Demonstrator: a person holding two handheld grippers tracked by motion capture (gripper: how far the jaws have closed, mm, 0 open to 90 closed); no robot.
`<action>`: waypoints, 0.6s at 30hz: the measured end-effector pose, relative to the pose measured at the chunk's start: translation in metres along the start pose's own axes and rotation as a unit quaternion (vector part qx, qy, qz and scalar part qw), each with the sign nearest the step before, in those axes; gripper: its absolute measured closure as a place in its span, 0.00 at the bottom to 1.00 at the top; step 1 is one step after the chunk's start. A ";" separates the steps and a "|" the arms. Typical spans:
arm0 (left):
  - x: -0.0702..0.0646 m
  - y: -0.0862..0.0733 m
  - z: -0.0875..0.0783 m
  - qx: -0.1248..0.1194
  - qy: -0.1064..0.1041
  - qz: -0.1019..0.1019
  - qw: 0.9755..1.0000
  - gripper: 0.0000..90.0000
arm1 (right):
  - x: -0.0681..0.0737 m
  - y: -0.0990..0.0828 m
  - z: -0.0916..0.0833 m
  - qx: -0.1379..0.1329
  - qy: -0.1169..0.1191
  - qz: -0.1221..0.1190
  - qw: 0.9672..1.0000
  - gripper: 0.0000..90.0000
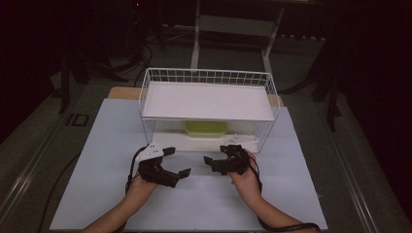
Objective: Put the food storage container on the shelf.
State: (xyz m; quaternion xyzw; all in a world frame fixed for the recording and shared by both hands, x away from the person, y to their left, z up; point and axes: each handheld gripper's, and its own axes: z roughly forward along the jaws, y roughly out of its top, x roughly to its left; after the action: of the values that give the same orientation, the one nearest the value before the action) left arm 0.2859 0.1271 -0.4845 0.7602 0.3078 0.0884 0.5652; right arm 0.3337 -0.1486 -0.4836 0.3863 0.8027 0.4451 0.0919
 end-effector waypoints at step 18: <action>-0.021 -0.005 -0.030 0.004 -0.020 -0.004 1.000 0.00 | 0.008 -0.018 -0.045 -0.020 0.035 -0.025 0.999 0.21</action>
State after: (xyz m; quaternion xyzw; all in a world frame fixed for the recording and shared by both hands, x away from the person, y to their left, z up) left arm 0.2532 0.1404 -0.4744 0.7627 0.2995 0.0696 0.5690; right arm 0.2961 -0.1770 -0.4703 0.3486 0.8058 0.4717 0.0823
